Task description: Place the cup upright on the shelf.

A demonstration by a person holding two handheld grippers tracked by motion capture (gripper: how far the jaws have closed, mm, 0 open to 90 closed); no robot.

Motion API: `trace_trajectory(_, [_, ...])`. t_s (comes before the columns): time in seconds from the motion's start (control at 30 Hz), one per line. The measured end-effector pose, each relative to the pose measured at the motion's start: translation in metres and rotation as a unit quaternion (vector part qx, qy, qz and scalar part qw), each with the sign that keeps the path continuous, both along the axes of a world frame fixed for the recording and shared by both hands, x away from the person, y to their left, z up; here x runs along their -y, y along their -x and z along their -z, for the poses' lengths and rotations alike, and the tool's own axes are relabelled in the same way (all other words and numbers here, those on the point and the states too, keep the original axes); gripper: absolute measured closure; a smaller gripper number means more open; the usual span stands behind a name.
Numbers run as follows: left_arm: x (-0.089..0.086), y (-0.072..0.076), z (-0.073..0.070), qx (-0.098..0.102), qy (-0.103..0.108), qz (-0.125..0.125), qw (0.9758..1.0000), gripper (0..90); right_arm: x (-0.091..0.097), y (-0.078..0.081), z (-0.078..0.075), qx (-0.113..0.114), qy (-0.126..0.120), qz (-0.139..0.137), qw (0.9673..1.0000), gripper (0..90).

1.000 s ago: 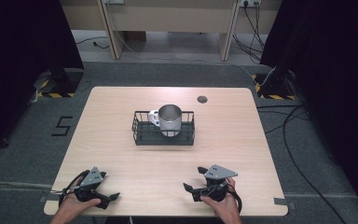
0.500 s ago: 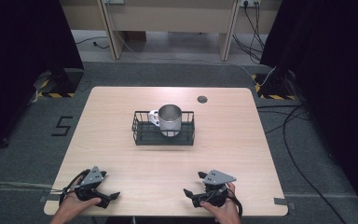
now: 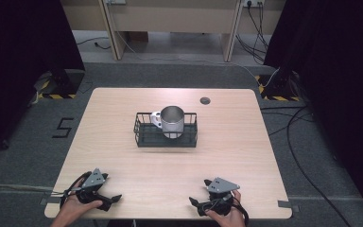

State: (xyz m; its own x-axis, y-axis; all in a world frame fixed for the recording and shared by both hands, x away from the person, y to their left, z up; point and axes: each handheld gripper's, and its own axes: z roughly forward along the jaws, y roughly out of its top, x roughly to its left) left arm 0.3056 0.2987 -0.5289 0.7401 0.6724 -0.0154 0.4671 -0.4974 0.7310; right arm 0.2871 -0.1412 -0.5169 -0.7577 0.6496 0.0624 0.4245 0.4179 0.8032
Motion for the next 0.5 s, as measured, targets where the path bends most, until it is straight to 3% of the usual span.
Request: trace_trajectory(0.5, [-0.0001,-0.0001,0.0000,0.000,0.000,0.000,1.0000,0.0,0.0087,0.0098,0.0064,-0.004,0.027,0.013,0.9995,15.2])
